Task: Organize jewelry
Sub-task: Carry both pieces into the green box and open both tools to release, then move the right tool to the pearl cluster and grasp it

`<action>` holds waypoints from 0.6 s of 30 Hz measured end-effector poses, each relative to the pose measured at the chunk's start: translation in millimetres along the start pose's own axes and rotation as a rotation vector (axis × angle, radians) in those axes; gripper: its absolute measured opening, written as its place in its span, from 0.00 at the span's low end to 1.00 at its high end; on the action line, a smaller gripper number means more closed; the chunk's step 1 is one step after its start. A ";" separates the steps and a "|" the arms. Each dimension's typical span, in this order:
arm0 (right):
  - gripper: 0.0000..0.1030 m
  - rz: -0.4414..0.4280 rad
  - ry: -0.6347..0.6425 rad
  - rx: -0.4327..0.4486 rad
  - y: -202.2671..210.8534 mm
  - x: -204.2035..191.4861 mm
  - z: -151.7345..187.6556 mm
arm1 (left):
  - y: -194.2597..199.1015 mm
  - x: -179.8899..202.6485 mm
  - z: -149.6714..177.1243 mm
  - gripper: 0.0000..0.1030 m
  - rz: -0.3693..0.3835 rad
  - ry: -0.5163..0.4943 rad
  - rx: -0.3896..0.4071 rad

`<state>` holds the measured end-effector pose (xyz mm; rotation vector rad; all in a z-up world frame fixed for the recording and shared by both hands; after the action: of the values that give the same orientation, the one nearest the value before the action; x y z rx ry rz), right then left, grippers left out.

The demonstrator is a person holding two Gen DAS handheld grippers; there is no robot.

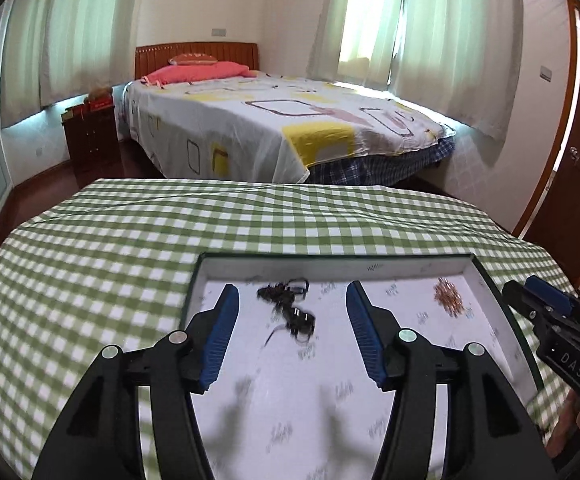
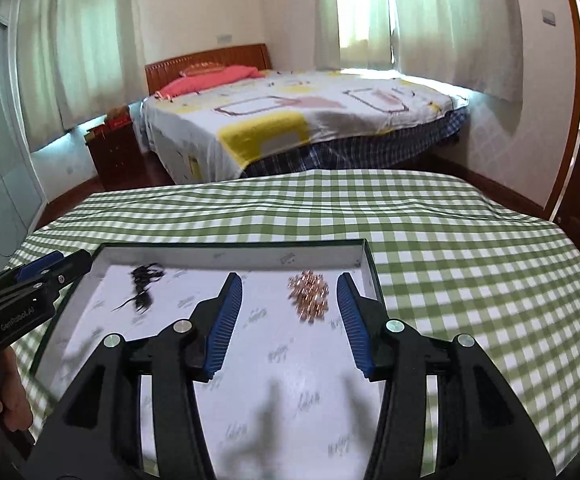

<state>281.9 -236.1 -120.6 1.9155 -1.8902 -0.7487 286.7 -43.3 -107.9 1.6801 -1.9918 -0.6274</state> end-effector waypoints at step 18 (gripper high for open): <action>0.47 -0.054 0.046 0.008 110.9 -33.5 110.3 | 98.1 -9.8 91.5 0.53 -0.053 0.012 -0.016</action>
<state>128.3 -195.6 -139.7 1.9792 -1.8231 -0.7075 156.1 -14.2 -121.1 1.7282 -1.9340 -0.6487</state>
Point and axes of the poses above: each gripper's, at about its wrist camera, not at the fingertips, and y roughly against the way its jaws point, x to its right, z to its underside, the point moved 2 cm from there along -y, roughly the way its jaws point, and after that the axes turned 4 degrees about -y, right-handed, at the moved point
